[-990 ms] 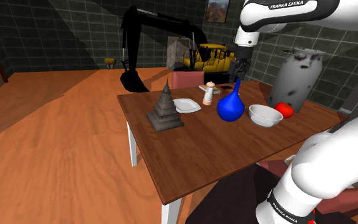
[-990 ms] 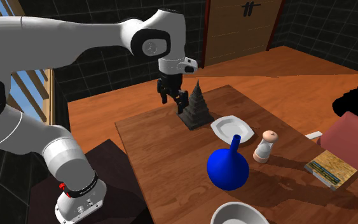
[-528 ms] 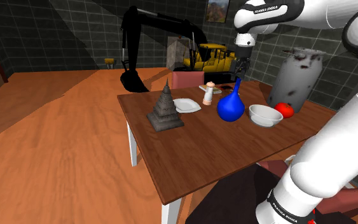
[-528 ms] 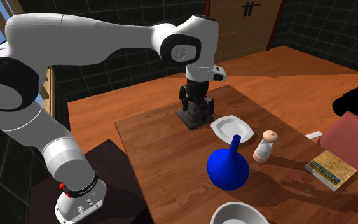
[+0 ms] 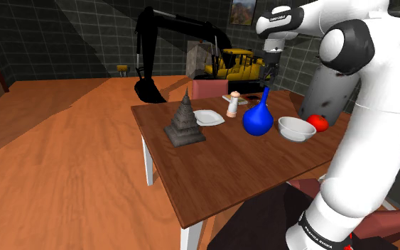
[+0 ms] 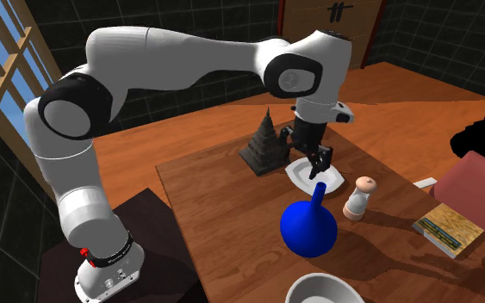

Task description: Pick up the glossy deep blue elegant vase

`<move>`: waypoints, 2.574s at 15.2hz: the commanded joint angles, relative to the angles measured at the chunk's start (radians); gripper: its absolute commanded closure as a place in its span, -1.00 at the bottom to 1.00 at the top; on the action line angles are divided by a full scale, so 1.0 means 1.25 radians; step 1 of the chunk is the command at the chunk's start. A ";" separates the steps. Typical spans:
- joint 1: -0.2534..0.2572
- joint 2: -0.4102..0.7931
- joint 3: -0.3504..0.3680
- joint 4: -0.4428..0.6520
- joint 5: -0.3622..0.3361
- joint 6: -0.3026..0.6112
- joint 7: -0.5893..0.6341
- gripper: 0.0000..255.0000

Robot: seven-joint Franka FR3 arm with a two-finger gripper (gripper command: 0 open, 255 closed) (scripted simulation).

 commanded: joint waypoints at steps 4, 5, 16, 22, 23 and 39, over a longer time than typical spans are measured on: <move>-0.098 0.194 -0.014 0.224 0.084 -0.065 -0.087 -1.00; -0.114 0.219 -0.013 0.259 0.094 -0.077 -0.094 -1.00; -0.097 0.204 -0.010 0.153 0.088 0.013 -0.091 1.00; -0.097 0.204 -0.010 0.153 0.088 0.013 -0.091 1.00; -0.097 0.204 -0.010 0.153 0.088 0.013 -0.091 1.00; -0.144 0.252 -0.010 0.392 0.109 -0.178 -0.099 1.00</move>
